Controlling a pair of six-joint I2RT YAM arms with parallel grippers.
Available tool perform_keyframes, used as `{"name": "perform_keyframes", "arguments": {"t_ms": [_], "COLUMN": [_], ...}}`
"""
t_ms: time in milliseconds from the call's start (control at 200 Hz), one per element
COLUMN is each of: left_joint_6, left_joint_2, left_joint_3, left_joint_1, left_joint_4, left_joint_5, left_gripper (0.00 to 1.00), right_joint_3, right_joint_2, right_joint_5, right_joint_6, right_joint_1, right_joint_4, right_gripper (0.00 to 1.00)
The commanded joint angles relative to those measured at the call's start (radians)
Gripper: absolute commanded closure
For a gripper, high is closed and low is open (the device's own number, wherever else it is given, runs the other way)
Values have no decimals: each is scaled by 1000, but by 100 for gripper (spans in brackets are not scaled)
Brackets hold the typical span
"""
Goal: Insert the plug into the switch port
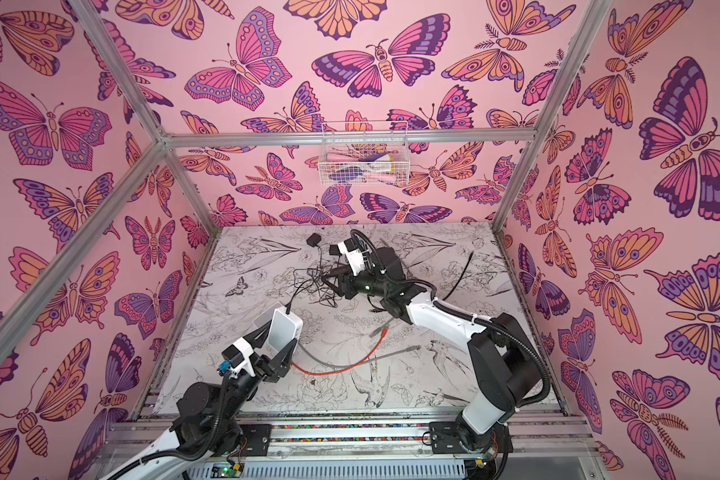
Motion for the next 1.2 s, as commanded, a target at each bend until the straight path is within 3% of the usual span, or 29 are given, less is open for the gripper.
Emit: {"name": "perform_keyframes", "arguments": {"t_ms": [0,306,531,676,797,957,1192], "left_joint_6": [-41,-63,-87,-135,-159,-152,-179], "left_joint_2": [25,197,337,488,736,1049,1340], "left_joint_3": [-26,-23,6,63,186,380,592], "left_joint_1": [6,8,56,157,233,242,243], "left_joint_4": [-23,14,43,39,-7,19,-31], "left_joint_5": [-37,-67,-53,21,68,107,149], "left_gripper": [100,100,100,100,100,100,100], "right_joint_3": [75,203,44,-95,-184,-214,-279], "right_joint_2": [-1,93,12,-125,-218,-291,-418], "right_joint_5": [-40,-163,-160,-62,32,166,341], "right_joint_6": [39,168,102,8,-33,-80,-120], "right_joint_1": [-25,-92,-92,-92,-92,-93,-109], "right_joint_4": [39,80,21,-91,-160,-307,-479], "right_gripper": [52,52,45,44,43,42,41]}}
